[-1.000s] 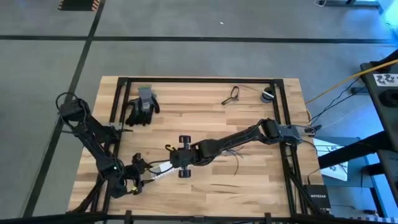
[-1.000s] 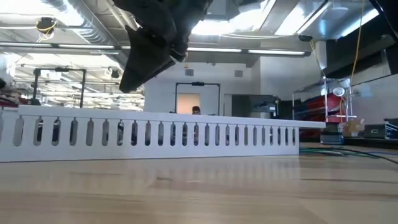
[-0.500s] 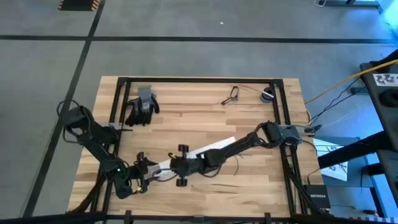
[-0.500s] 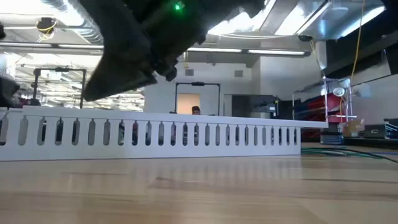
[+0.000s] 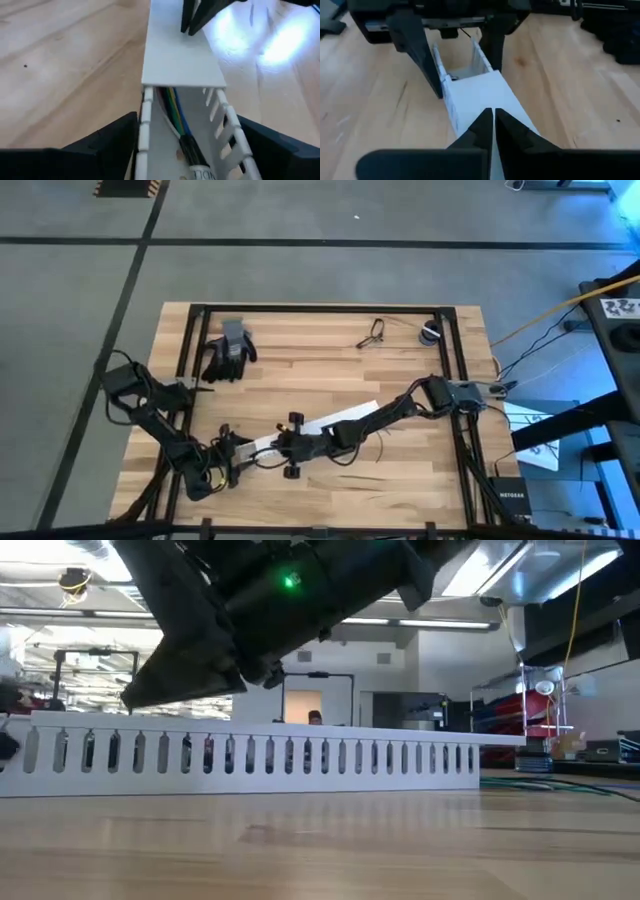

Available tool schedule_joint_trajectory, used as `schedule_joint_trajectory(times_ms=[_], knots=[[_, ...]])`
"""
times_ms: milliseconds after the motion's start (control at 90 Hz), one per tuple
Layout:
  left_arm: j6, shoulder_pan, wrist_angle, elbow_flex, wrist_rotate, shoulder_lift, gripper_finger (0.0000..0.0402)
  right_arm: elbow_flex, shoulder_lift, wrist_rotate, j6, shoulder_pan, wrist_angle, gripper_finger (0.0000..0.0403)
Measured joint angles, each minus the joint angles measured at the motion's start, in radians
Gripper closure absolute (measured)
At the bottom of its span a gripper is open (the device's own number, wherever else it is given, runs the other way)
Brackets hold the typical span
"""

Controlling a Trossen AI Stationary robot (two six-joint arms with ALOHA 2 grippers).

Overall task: Ziptie cables
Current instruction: Close the cable duct

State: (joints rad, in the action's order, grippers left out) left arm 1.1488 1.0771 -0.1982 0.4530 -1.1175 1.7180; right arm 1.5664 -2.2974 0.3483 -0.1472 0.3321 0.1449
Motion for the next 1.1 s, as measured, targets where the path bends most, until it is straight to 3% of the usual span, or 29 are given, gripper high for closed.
schedule_joint_trajectory(times_ms=[244, 456, 622, 1100], knots=[[0.004, 0.003, -0.009, -0.004, 0.016, 0.001, 0.0185, 0.0, 0.0, -0.04, -0.014, -0.019, -0.008, 0.0398], [0.004, 0.003, -0.004, -0.004, 0.024, 0.001, 0.0183, 0.002, -0.006, -0.183, -0.127, -0.058, -0.022, 0.0398], [-0.008, -0.004, 0.0, -0.004, 0.03, 0.001, 0.0179, 0.024, -0.065, -0.204, -0.18, -0.06, 0.028, 0.0398], [-0.021, -0.016, -0.001, -0.004, 0.039, 0.001, 0.0178, 0.314, -0.276, -0.248, -0.176, -0.06, 0.013, 0.0398]])
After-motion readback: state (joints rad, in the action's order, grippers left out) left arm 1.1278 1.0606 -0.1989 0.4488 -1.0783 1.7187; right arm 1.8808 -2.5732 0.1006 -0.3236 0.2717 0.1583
